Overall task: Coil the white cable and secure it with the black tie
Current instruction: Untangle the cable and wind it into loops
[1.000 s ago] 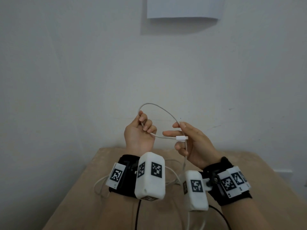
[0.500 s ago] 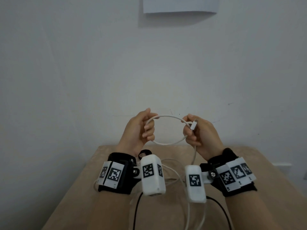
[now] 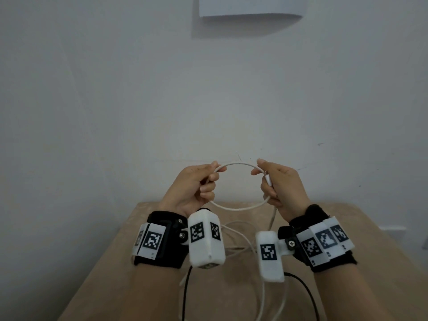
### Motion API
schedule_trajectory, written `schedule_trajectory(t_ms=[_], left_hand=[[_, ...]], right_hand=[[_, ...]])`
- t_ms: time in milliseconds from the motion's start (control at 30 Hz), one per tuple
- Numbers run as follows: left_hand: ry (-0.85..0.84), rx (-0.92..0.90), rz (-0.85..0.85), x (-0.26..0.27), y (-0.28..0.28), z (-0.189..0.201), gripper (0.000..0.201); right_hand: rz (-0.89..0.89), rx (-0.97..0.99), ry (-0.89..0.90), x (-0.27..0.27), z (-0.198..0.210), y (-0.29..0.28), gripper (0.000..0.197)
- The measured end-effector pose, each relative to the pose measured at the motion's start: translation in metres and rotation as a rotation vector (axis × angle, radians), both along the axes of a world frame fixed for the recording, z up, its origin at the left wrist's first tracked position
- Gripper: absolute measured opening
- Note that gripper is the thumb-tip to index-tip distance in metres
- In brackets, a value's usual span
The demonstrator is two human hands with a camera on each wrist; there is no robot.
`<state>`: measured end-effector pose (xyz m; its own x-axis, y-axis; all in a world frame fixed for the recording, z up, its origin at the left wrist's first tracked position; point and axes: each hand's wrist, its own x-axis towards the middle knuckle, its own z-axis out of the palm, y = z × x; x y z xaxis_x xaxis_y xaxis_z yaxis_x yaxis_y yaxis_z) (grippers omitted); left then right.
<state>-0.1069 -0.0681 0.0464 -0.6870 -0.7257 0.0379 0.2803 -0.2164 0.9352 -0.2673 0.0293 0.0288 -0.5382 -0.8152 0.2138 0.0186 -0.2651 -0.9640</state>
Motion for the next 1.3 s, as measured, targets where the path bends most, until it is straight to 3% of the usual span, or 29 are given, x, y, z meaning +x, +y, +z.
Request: schedule_trajectory(t_ms=[167, 433, 700, 900, 1100, 1300], left_hand=[[-0.119, -0.136, -0.017, -0.003, 0.005, -0.001, 0.025], [-0.120, -0.108, -0.008, 0.000, 0.003, -0.002, 0.024], [-0.417, -0.453, -0.145, -0.003, 0.013, -0.001, 0.043], [-0.528, -0.582, -0.253, -0.008, 0.018, -0.005, 0.029], [-0.455, -0.592, -0.211, -0.008, 0.016, -0.007, 0.032], [-0.254, -0.432, -0.117, -0.006, 0.009, -0.010, 0.035]], right_hand=[[-0.040, 0.053, 0.064, 0.003, 0.000, -0.001, 0.046], [-0.054, 0.060, 0.102, 0.003, -0.001, -0.001, 0.046], [0.010, 0.131, 0.330, 0.011, -0.006, -0.005, 0.049], [0.131, 0.191, 0.416, 0.016, -0.007, -0.007, 0.037], [0.119, 0.142, 0.367, 0.017, -0.008, -0.009, 0.048], [0.135, 0.103, 0.271, 0.016, -0.001, -0.004, 0.047]])
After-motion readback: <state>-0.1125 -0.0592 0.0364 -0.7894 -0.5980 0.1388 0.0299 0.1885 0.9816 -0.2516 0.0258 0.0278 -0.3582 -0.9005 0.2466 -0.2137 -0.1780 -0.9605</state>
